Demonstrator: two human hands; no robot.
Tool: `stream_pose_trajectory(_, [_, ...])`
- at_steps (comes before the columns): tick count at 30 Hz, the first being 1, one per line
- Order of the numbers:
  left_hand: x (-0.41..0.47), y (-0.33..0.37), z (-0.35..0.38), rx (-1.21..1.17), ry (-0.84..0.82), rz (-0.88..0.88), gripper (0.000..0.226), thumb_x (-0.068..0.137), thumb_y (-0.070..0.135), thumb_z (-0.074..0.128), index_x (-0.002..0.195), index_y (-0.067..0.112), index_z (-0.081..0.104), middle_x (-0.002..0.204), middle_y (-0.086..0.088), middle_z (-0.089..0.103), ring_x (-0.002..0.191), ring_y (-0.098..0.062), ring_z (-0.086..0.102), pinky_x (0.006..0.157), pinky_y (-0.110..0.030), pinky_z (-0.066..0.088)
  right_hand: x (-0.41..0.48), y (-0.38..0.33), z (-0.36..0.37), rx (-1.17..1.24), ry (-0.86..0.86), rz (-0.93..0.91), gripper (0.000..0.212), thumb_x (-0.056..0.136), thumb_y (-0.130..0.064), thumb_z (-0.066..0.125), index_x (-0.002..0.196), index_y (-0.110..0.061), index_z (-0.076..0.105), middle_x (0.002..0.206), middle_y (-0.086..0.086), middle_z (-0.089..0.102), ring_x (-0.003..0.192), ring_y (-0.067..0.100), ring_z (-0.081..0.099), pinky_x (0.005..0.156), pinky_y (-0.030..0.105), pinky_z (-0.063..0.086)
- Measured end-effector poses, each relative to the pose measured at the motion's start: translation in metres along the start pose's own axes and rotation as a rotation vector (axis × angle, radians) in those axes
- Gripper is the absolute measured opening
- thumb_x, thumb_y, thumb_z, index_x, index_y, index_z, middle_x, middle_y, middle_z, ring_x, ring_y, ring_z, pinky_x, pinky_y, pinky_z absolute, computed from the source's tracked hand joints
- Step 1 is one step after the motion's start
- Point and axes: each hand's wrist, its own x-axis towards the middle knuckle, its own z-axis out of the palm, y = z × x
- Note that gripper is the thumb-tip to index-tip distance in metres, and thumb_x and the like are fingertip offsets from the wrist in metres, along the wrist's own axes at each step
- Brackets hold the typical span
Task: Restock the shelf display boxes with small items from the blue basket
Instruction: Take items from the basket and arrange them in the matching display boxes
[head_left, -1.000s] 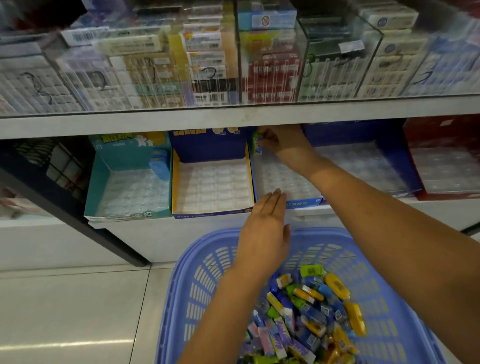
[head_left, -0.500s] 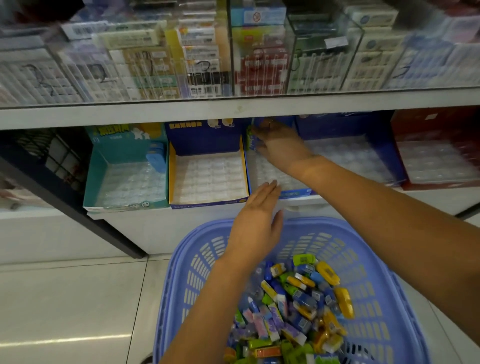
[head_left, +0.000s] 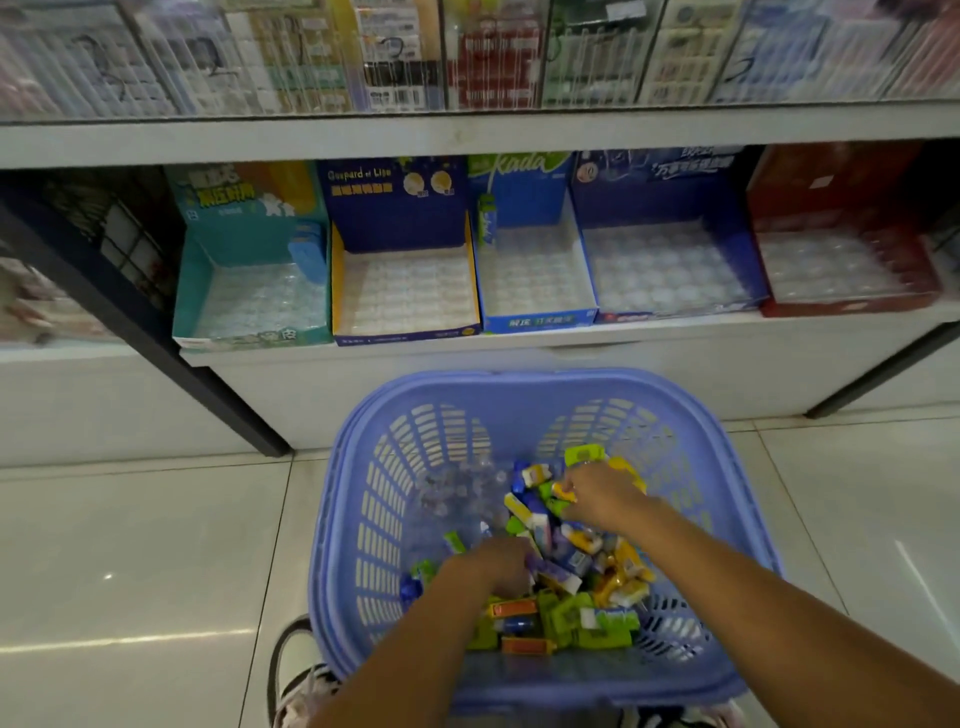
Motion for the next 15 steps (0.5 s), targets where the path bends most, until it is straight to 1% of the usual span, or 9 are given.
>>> stream_pose_trajectory(2, [0.001,-0.001,0.002,0.007,-0.016,0.006,0.031,0.092,0.016,0.046,0.121,0.006,0.05,0.114,-0.019,0.054,0.106,-0.037,0.055,0.082,-0.042,0.046,0.0,0.008,0.022,-0.08,-0.018,0.002,0.044,0.088,-0.034,0.061,0.12,-0.006,0.054,0.115,0.014,0.062,0.105,0.029,0.06,0.079,0.037,0.049])
stream_pose_trajectory(4, [0.002,-0.002,0.001,-0.036,-0.02,0.012,0.029,0.092,0.017,0.047,0.117,0.005,0.055,0.107,-0.017,0.055,0.104,-0.037,0.055,0.077,-0.038,0.043,-0.002,0.01,0.033,-0.133,-0.015,0.0,0.043,0.089,-0.035,0.06,0.12,-0.006,0.052,0.115,0.014,0.062,0.105,0.027,0.059,0.085,0.038,0.049])
stream_pose_trajectory(6, [0.004,-0.004,-0.002,-0.123,0.016,-0.002,0.029,0.092,0.019,0.049,0.116,0.007,0.06,0.113,-0.019,0.059,0.098,-0.033,0.057,0.076,-0.037,0.044,-0.003,0.011,0.033,-0.156,-0.016,-0.012,0.026,0.093,-0.031,0.055,0.106,-0.008,0.058,0.103,0.015,0.064,0.097,0.027,0.06,0.084,0.038,0.048])
stream_pose_trajectory(8, [0.005,-0.001,-0.008,-0.245,0.133,-0.004,0.028,0.094,0.021,0.051,0.118,0.008,0.06,0.116,-0.016,0.06,0.096,-0.03,0.058,0.076,-0.036,0.045,-0.003,0.011,0.026,-0.11,-0.066,-0.038,0.016,0.095,-0.023,0.052,0.088,-0.011,0.058,0.079,0.01,0.056,0.079,0.025,0.054,0.074,0.038,0.045])
stream_pose_trajectory(10, [0.006,0.006,-0.014,-0.394,0.279,0.056,0.033,0.093,0.027,0.057,0.124,0.017,0.05,0.116,-0.008,0.055,0.101,-0.026,0.056,0.081,-0.035,0.045,-0.006,0.013,0.013,0.03,-0.172,-0.092,0.025,0.094,-0.022,0.056,0.069,-0.018,0.05,0.064,0.004,0.042,0.061,0.02,0.043,0.065,0.034,0.039])
stream_pose_trajectory(12, [0.005,0.016,-0.024,-0.527,0.35,0.151,0.053,0.088,0.028,0.065,0.136,0.014,0.046,0.121,-0.008,0.057,0.104,-0.02,0.056,0.079,-0.026,0.041,-0.008,0.014,-0.003,0.118,-0.199,-0.159,0.031,0.088,-0.022,0.064,0.062,-0.022,0.048,0.059,0.001,0.042,0.053,0.015,0.041,0.059,0.028,0.037])
stream_pose_trajectory(13, [0.005,0.02,-0.029,-0.554,0.368,0.181,0.05,0.087,0.026,0.067,0.133,0.01,0.051,0.116,-0.01,0.062,0.098,-0.016,0.057,0.076,-0.022,0.04,-0.008,0.015,-0.01,0.167,-0.167,-0.165,0.026,0.084,-0.021,0.069,0.064,-0.021,0.053,0.059,-0.001,0.047,0.054,0.014,0.046,0.056,0.025,0.037])
stream_pose_trajectory(14, [0.005,0.02,-0.034,-0.545,0.383,0.195,0.04,0.088,0.023,0.066,0.123,0.006,0.06,0.103,-0.013,0.065,0.089,-0.016,0.057,0.071,-0.023,0.04,-0.007,0.016,-0.017,0.232,-0.133,-0.166,0.018,0.08,-0.02,0.074,0.071,-0.019,0.058,0.062,-0.003,0.053,0.058,0.014,0.054,0.056,0.023,0.04])
stream_pose_trajectory(15, [0.004,0.02,-0.039,-0.522,0.391,0.192,0.03,0.089,0.022,0.065,0.111,0.002,0.066,0.088,-0.015,0.063,0.081,-0.018,0.055,0.065,-0.025,0.038,-0.005,0.018,-0.021,0.273,-0.098,-0.164,0.017,0.077,-0.018,0.077,0.08,-0.018,0.06,0.069,-0.004,0.058,0.066,0.016,0.06,0.059,0.025,0.044])
